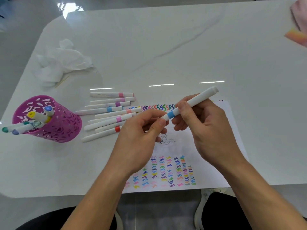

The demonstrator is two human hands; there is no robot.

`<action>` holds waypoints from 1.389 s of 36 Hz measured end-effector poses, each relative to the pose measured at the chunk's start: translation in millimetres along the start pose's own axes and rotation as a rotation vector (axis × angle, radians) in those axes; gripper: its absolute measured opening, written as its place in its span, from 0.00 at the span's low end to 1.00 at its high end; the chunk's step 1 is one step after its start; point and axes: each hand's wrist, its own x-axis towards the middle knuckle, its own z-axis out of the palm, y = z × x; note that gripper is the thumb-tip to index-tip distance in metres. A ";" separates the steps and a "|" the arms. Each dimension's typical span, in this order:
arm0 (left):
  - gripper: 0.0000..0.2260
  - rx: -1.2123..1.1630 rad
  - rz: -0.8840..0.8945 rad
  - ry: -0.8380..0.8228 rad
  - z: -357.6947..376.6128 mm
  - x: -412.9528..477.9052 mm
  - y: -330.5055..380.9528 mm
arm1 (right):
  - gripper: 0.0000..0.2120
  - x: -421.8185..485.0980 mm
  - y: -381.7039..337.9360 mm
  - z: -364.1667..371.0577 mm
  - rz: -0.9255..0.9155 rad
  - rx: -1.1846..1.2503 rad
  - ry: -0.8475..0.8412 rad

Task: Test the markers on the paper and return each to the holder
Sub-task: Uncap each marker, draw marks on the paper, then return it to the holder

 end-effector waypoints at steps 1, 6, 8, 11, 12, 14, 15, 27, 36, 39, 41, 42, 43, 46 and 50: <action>0.07 -0.036 -0.013 -0.003 0.0 0.0 -0.4 | 0.05 0.2 -0.1 1.1 0.001 0.003 0.000; 0.09 -0.140 -0.020 0.006 -0.1 -3.1 -1.2 | 0.05 -4.4 3.2 11.2 -0.014 0.013 0.042; 0.09 -0.155 0.008 0.034 -0.7 -4.4 -2.0 | 0.05 -6.4 4.3 13.7 -0.017 0.038 0.047; 0.08 -0.142 0.050 0.070 -0.4 -5.7 -2.1 | 0.06 -6.4 4.4 13.3 -0.011 0.076 0.049; 0.08 -0.141 0.059 0.077 0.0 -5.7 -2.0 | 0.06 -6.0 4.5 12.8 -0.007 0.083 0.047; 0.08 -0.152 0.063 0.082 0.9 -5.1 -2.3 | 0.07 -5.7 5.4 13.7 0.009 0.108 0.044; 0.08 -0.154 0.061 0.086 1.2 -4.9 -2.7 | 0.07 -6.0 6.1 15.0 0.017 0.121 0.045; 0.06 -0.121 0.069 0.161 -12.1 -2.7 0.4 | 0.10 -7.2 8.8 27.4 0.091 0.178 -0.037; 0.05 -0.274 0.146 0.413 -35.2 -7.2 9.5 | 0.09 2.5 20.6 24.0 0.148 0.111 0.058; 0.05 -0.235 0.207 0.469 -40.5 -11.4 9.9 | 0.07 3.7 24.2 21.0 0.153 0.119 0.106; 0.05 -0.187 0.251 0.511 -45.4 -14.3 10.1 | 0.07 3.9 25.0 20.9 0.151 0.095 0.111; 0.05 -0.147 0.278 0.540 -48.7 -15.6 10.2 | 0.07 3.9 25.2 21.3 0.150 0.078 0.109; 0.05 -0.101 0.306 0.573 -52.0 -16.7 10.1 | 0.07 4.0 25.3 21.9 0.148 0.064 0.107; 0.08 0.004 0.391 0.669 -62.2 -19.5 7.9 | 0.07 3.4 26.1 23.1 0.147 0.042 0.106; 0.09 0.205 0.528 0.785 -75.4 -22.9 2.0 | 0.05 2.5 32.4 26.1 0.177 -0.008 0.092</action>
